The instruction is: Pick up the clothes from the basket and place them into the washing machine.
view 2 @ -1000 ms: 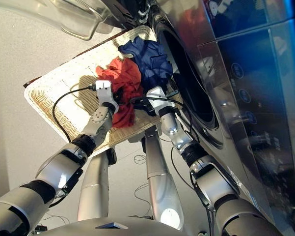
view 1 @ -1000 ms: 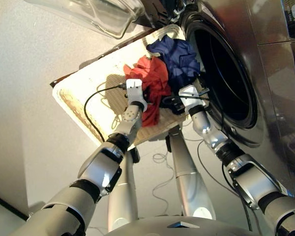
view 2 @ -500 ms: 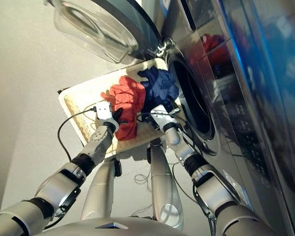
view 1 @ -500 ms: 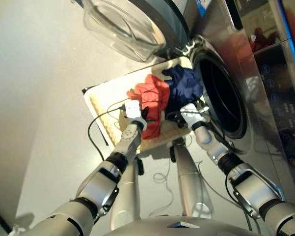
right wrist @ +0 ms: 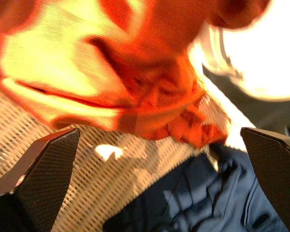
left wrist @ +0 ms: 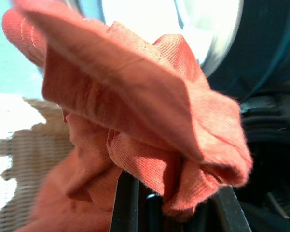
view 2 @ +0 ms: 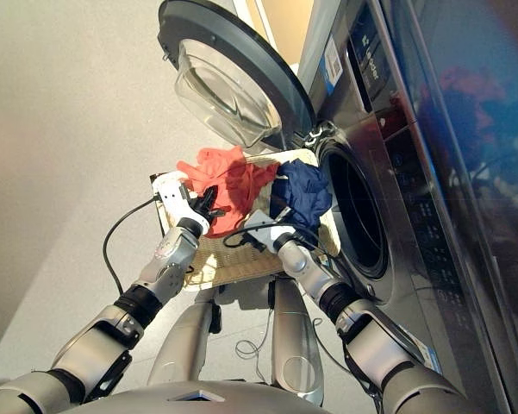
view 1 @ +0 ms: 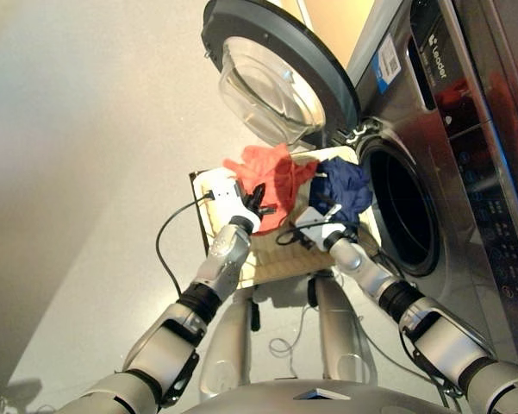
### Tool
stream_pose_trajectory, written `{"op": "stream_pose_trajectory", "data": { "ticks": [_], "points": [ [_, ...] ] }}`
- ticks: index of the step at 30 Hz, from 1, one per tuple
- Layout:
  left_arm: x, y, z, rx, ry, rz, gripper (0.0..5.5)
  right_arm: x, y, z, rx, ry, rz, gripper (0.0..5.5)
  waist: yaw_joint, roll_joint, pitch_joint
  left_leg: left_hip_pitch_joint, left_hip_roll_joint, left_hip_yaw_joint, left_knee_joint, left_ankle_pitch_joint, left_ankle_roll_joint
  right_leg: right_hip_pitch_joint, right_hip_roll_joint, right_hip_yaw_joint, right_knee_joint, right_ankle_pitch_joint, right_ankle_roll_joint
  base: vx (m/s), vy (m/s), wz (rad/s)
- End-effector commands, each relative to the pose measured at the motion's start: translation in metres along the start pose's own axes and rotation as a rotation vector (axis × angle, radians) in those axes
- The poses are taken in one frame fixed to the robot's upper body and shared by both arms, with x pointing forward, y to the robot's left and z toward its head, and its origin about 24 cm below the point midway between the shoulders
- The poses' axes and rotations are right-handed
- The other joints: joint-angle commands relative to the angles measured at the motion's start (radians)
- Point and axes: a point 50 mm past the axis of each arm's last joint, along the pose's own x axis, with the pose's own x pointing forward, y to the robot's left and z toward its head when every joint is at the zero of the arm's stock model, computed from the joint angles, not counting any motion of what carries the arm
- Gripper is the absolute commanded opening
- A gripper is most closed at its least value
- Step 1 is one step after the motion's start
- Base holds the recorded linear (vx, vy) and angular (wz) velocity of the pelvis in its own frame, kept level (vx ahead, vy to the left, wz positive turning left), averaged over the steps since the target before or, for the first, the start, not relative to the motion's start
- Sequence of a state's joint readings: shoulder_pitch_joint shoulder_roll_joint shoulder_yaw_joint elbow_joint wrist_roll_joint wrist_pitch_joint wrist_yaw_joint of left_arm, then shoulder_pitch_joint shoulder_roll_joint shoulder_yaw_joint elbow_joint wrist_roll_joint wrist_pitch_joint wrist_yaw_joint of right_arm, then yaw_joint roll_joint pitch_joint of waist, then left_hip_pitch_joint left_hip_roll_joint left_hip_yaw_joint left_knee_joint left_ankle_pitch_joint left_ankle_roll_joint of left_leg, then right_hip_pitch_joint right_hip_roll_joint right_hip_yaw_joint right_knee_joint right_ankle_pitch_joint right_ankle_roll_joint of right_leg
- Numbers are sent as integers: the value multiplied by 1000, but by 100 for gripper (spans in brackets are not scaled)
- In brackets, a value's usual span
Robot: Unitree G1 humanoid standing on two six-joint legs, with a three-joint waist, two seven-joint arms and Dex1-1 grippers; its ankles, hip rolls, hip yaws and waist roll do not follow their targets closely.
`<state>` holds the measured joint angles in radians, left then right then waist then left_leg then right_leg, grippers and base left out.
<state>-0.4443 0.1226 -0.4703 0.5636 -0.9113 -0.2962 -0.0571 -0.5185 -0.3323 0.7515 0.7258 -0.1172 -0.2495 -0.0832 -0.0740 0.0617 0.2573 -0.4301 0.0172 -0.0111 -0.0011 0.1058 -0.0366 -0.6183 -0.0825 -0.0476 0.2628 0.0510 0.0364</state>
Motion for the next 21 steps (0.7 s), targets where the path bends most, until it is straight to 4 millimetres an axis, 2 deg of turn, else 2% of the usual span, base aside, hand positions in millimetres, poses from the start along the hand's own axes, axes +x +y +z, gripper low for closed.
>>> {"op": "stream_pose_trajectory", "data": {
  "ticks": [1,9,16,17,18,19,21],
  "points": [
    [5,-33,24,-70,-130,-152,0,8,5,34,-59,-173,29,550,6,-13,1,68,-32,34,66,-101,0,178,-1,-22,-209,45,81,0,0,0],
    [-1,-56,26,-164,-137,-254,0,19,6,49,-81,-203,33,550,25,12,-27,82,-32,16,46,-88,0,196,-4,-37,-216,35,79,0,0,0],
    [-9,-73,25,-243,-117,-337,0,27,-8,57,-119,-209,-69,550,39,29,-42,79,-34,-1,48,-88,3,195,-5,-50,-208,25,77,0,0,0],
    [-12,-75,25,-264,-113,-345,0,28,-17,55,-111,-191,-144,304,40,34,-45,76,-35,-5,51,-88,4,194,-7,-54,-207,24,77,0,0,0],
    [-13,-75,25,-266,-110,-348,0,28,-20,56,-110,-189,-170,112,42,35,-46,75,-35,-6,52,-88,4,193,-7,-54,-206,24,77,0,0,0],
    [-15,-76,26,-265,-112,-355,0,29,-23,57,-114,-188,-200,0,43,36,-47,73,-36,-6,53,-88,4,192,-7,-55,-206,24,76,0,0,0],
    [-17,-76,25,-272,-105,-357,0,30,-26,58,-109,-188,-234,0,44,37,-49,70,-36,-7,54,-89,6,190,-6,-54,-205,23,76,0,0,0]
  ]
}}
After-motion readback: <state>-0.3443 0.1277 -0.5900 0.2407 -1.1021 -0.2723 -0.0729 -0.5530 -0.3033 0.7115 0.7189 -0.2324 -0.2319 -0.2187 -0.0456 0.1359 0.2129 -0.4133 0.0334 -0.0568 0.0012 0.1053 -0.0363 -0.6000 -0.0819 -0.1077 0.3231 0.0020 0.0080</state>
